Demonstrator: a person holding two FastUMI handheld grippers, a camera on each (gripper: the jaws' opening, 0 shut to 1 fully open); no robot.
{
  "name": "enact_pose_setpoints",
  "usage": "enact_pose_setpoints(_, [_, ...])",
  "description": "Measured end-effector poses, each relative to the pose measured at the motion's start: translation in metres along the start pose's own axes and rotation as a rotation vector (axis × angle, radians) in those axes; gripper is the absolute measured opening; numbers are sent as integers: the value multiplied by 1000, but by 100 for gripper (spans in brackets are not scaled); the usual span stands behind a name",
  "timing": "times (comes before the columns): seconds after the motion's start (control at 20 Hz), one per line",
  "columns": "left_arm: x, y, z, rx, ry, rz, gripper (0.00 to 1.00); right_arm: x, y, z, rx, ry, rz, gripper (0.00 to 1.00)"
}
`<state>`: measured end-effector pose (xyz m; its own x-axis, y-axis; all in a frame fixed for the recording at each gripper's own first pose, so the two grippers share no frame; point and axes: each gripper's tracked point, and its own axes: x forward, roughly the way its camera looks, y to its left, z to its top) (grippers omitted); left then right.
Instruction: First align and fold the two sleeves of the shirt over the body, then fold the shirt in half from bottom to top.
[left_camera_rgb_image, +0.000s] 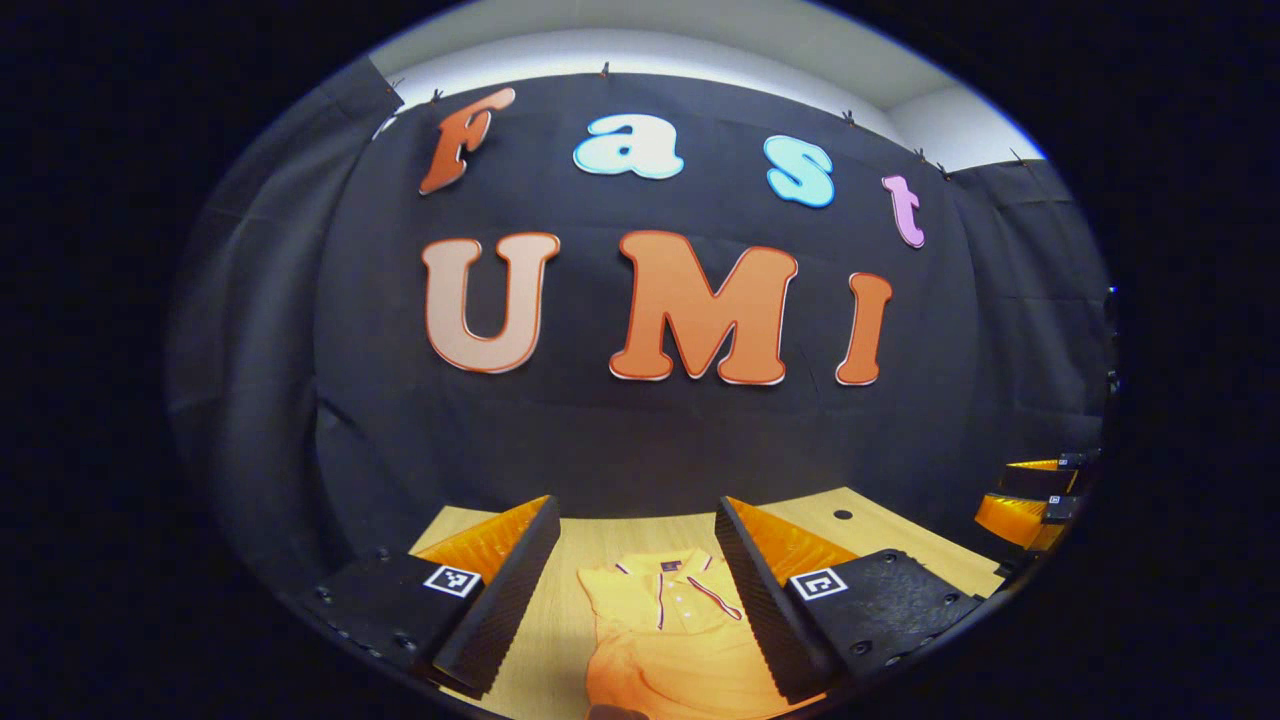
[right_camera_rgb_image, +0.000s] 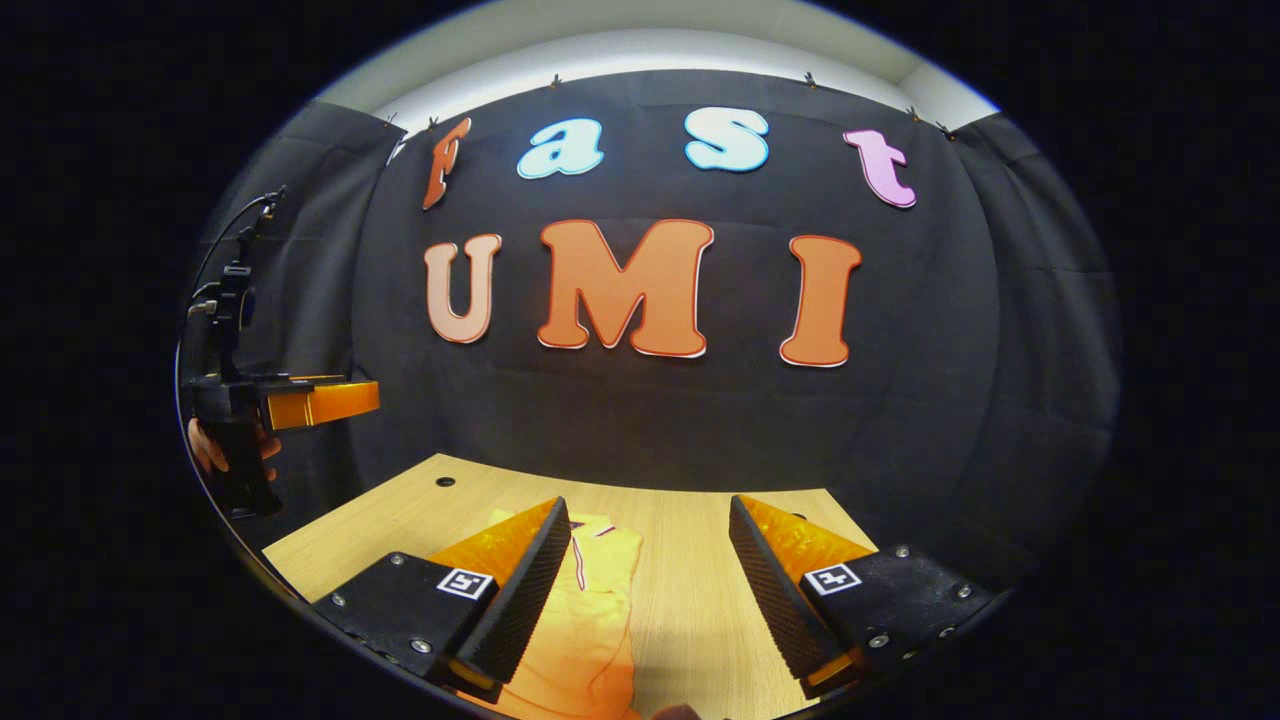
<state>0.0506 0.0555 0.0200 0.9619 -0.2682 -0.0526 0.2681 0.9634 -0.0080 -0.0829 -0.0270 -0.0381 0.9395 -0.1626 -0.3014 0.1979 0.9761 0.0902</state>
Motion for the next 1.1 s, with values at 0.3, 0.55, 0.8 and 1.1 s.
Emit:
enact_pose_setpoints(0.3, [-94, 26, 24, -9, -153, 209, 96, -20, 2, -4, 7, -42, 46, 98])
enact_pose_setpoints(0.55, [-129, 33, 0, 4, -140, 270, 96, -33, -6, -17, 12, -51, 29, 96])
enact_pose_setpoints(0.8, [-129, 21, -81, 22, 68, 200, 99, -40, -6, -74, 25, 107, 22, 96])
enact_pose_setpoints(1.1, [-126, 24, -188, 21, 392, 150, 100, -53, -1, -156, 47, 344, 41, 96])
